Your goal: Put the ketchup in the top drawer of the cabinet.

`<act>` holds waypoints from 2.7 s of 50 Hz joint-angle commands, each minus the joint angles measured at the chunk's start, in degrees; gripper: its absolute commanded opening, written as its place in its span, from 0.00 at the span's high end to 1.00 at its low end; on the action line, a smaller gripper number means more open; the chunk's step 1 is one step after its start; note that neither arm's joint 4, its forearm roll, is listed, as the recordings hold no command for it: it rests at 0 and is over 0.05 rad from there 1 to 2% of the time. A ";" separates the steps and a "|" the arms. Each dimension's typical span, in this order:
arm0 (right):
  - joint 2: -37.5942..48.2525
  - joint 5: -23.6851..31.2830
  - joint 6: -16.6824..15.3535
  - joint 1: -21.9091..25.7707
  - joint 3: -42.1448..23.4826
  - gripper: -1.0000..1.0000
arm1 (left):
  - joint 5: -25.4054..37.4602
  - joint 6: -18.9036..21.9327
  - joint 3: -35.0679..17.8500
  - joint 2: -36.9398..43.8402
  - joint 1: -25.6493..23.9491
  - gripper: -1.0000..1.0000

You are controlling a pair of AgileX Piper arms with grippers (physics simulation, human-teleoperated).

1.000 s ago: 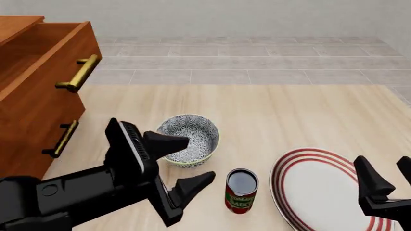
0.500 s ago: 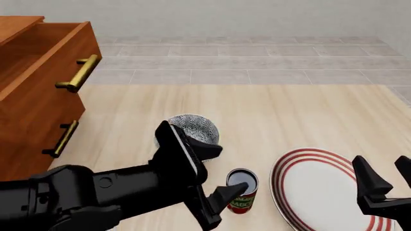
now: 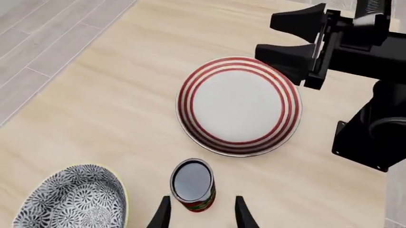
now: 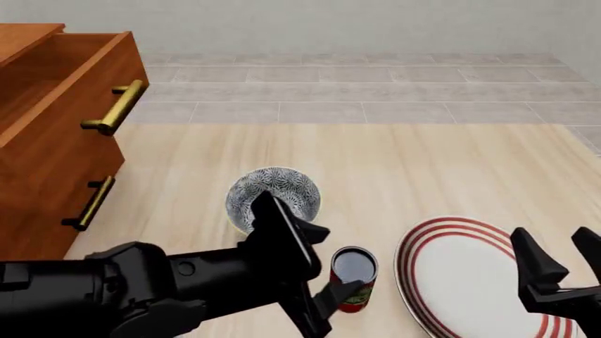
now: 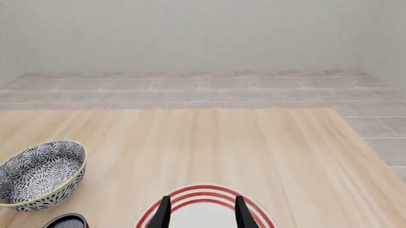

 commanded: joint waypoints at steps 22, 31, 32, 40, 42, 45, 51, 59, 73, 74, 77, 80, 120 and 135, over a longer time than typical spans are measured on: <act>1.24 -0.70 0.60 0.40 0.01 0.00 | -3.70 0.98 1.46 3.76 2.85 0.00; 0.89 -0.49 0.87 0.32 0.01 0.00 | -5.32 0.51 1.38 6.58 2.73 0.00; 1.03 -0.57 0.91 0.33 0.01 0.00 | -5.30 0.43 1.29 6.81 2.71 0.00; 1.61 -0.89 0.91 0.29 0.01 0.00 | -7.35 -0.29 0.54 10.89 1.66 0.00; 1.49 -0.82 0.91 0.17 0.01 0.00 | -7.65 -0.08 0.51 11.49 2.09 0.00; 1.56 -0.85 0.91 0.06 0.01 0.00 | -7.99 0.16 0.58 11.84 2.62 0.00; 2.49 -1.36 1.28 -0.13 0.01 0.00 | -8.61 0.27 0.47 12.87 3.12 0.00; 2.16 -1.18 1.12 -0.40 0.01 0.00 | -9.44 -0.19 -0.04 15.02 2.70 0.00; 3.01 -1.64 1.11 0.01 0.01 0.00 | -10.51 -2.38 -1.38 18.86 0.67 0.00; 3.08 -1.68 1.15 0.03 0.01 0.00 | -10.73 -2.24 -1.29 19.13 0.86 0.00; 3.37 -1.84 1.12 0.10 0.01 0.00 | -11.17 -1.83 -1.37 19.73 1.33 0.00; 3.82 -2.07 1.11 -0.09 0.01 0.00 | -11.50 -1.15 -1.11 19.57 2.49 0.00; 6.02 -3.29 0.91 0.36 0.00 0.00 | -15.18 1.03 -2.07 24.60 3.66 0.00; 2.71 -1.48 -0.20 -0.06 0.00 0.00 | -15.63 0.82 -2.79 25.56 3.87 0.00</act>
